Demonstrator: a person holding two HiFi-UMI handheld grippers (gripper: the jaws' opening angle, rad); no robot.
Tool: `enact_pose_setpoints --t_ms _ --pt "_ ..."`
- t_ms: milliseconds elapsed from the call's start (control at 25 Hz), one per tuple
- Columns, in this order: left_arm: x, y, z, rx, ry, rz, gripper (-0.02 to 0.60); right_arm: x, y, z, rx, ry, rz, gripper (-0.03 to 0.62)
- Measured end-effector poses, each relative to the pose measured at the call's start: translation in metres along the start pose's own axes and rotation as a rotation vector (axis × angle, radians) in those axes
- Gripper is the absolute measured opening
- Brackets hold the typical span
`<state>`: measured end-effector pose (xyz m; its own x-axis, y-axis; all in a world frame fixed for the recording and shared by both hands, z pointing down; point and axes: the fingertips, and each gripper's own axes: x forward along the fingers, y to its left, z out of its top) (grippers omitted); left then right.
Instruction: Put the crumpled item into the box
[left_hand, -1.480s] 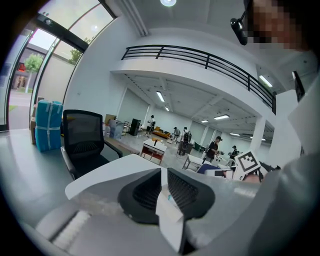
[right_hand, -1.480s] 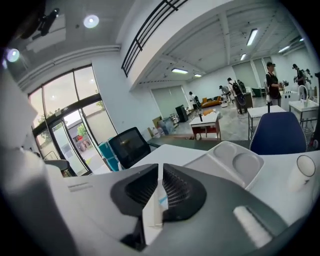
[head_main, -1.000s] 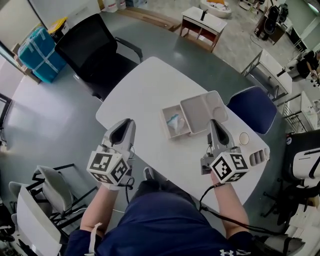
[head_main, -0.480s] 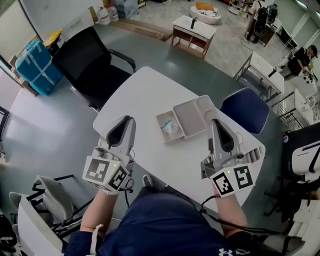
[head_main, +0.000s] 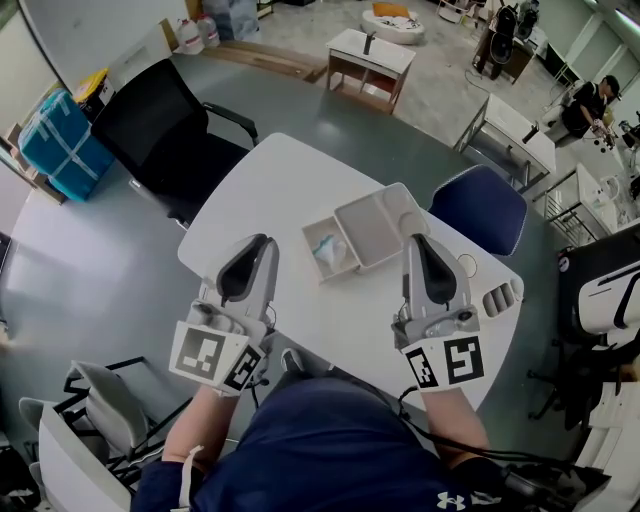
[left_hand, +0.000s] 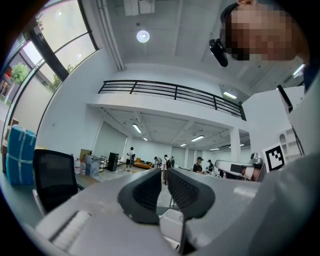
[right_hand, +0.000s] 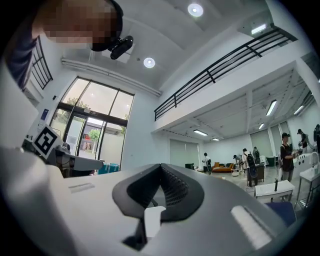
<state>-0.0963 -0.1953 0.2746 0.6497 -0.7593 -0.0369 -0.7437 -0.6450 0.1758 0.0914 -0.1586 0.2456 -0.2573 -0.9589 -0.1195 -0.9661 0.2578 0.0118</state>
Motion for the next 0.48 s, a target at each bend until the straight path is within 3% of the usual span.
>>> enact_pose_setpoints --t_ms 480 --pt "0.000 0.003 -0.012 -0.035 0.019 -0.006 0.043 0.003 0.010 0.001 -0.053 -0.013 0.029 0.002"
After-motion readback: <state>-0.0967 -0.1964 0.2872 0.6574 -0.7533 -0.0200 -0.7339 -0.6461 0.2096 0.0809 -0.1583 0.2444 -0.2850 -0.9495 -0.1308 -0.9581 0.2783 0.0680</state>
